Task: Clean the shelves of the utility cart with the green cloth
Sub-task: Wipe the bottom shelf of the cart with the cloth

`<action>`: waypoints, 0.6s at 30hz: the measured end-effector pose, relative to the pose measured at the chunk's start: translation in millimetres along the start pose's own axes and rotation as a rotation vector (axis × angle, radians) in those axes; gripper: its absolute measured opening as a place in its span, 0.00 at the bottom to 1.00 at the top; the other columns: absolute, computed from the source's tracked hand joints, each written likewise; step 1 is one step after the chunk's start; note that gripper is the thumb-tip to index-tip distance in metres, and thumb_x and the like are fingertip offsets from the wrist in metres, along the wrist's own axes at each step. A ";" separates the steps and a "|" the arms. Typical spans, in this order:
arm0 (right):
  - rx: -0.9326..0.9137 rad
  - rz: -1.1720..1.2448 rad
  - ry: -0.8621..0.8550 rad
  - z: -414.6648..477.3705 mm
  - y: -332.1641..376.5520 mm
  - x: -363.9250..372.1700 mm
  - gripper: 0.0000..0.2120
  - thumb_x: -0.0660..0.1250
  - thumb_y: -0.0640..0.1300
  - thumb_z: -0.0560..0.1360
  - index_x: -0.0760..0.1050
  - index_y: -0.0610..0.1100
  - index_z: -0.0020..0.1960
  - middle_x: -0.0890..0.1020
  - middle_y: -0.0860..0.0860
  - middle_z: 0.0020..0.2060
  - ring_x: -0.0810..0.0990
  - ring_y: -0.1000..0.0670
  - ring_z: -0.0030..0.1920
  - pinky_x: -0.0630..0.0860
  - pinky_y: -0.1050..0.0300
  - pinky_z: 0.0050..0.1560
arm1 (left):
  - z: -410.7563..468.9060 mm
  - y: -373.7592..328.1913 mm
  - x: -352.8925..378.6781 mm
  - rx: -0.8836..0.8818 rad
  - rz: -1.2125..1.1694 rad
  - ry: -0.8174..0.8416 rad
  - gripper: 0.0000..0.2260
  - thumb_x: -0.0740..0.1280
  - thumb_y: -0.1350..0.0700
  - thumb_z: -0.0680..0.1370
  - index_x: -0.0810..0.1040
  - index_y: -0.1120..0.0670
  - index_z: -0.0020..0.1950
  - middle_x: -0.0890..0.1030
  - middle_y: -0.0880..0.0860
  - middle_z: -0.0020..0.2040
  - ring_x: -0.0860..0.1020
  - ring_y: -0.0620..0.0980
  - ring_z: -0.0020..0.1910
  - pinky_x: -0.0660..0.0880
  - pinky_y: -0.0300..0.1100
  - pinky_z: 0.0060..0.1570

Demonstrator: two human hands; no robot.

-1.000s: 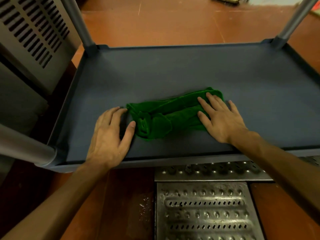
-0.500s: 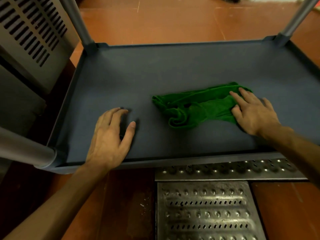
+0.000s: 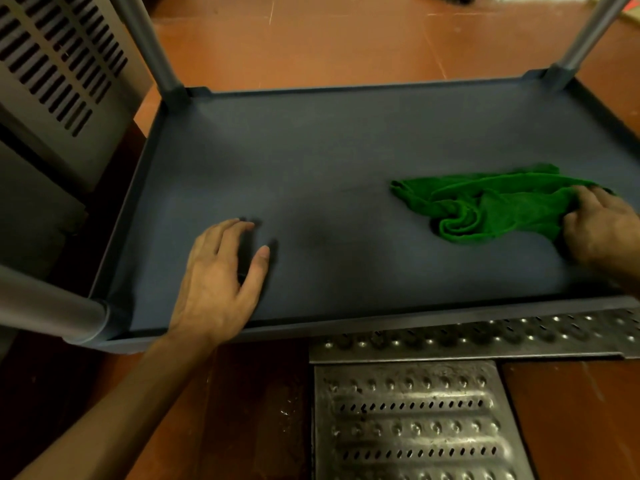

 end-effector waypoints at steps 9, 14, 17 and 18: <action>0.158 0.335 -0.008 -2.5 35.2 -11.9 0.35 0.47 0.65 0.75 0.71 0.37 0.62 0.75 0.32 0.59 0.74 0.32 0.59 0.73 0.36 0.62 | -0.2 -5.4 0.7 0.023 0.029 0.026 0.25 0.54 0.40 0.81 0.70 0.53 0.70 0.73 0.54 0.69 0.68 0.51 0.70 0.67 0.51 0.71; 0.213 0.336 -0.079 -24.7 81.5 -28.5 0.38 0.46 0.62 0.75 0.67 0.33 0.68 0.69 0.30 0.66 0.68 0.31 0.66 0.64 0.38 0.68 | -0.6 -5.8 2.7 0.039 0.032 0.020 0.24 0.55 0.40 0.81 0.71 0.54 0.70 0.73 0.54 0.69 0.68 0.52 0.71 0.67 0.52 0.72; 0.208 0.316 -0.111 -23.5 90.4 -25.5 0.39 0.44 0.63 0.74 0.67 0.33 0.68 0.70 0.30 0.66 0.67 0.31 0.66 0.64 0.39 0.68 | 0.5 -8.0 3.1 0.048 0.048 0.024 0.25 0.55 0.40 0.81 0.71 0.54 0.70 0.73 0.54 0.69 0.68 0.52 0.71 0.65 0.49 0.72; 0.201 0.310 -0.111 -22.3 93.3 -24.9 0.39 0.44 0.63 0.75 0.67 0.34 0.69 0.69 0.30 0.67 0.67 0.31 0.67 0.63 0.39 0.69 | 0.8 -8.9 3.4 0.054 0.062 0.027 0.25 0.55 0.40 0.81 0.71 0.54 0.70 0.73 0.54 0.69 0.68 0.51 0.71 0.64 0.47 0.73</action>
Point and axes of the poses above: each hand's wrist, its own z-axis towards the middle knuckle, its own x-axis out of the palm, y = z × x, the point moved 2 cm from there along z, towards the middle knuckle
